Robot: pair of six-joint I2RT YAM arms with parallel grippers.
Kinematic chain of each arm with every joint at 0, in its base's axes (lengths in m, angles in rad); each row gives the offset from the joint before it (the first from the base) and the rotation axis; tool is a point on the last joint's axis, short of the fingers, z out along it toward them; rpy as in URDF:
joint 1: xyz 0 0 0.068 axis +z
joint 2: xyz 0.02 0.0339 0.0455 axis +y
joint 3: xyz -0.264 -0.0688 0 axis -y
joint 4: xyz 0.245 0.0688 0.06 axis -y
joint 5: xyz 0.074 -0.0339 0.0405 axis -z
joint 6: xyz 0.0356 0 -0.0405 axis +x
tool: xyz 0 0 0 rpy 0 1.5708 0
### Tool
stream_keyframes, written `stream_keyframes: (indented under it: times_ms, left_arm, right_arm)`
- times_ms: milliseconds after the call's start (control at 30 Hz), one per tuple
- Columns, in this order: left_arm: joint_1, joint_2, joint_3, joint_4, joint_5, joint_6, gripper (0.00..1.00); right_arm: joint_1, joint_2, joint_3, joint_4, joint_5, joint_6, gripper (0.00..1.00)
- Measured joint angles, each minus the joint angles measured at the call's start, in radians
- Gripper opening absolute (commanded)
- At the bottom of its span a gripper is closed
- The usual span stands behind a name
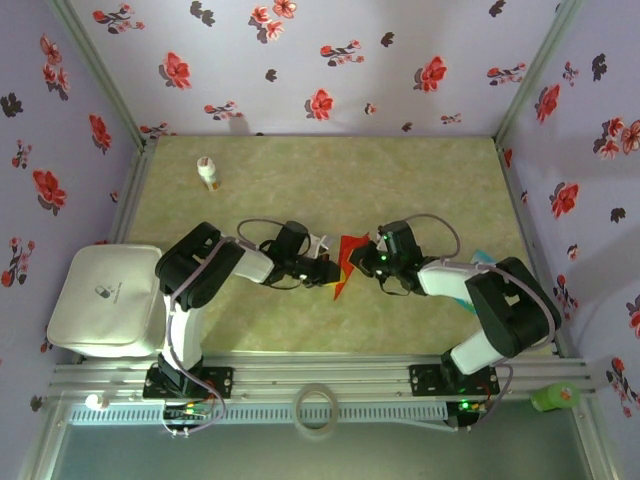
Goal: Fold a paper plane with a square sheet of paper (pick it up from the middle)
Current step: Fold the wing for the fifth time at the center of the table.
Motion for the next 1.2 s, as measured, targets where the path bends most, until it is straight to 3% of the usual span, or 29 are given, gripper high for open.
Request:
stream_keyframes:
  times_ms: [1200]
  left_arm:
    - [0.032, 0.011, -0.002, -0.01, 0.047, -0.056, 0.0]
  right_arm:
    - [-0.052, 0.155, 0.05, 0.067, -0.097, -0.05, 0.07]
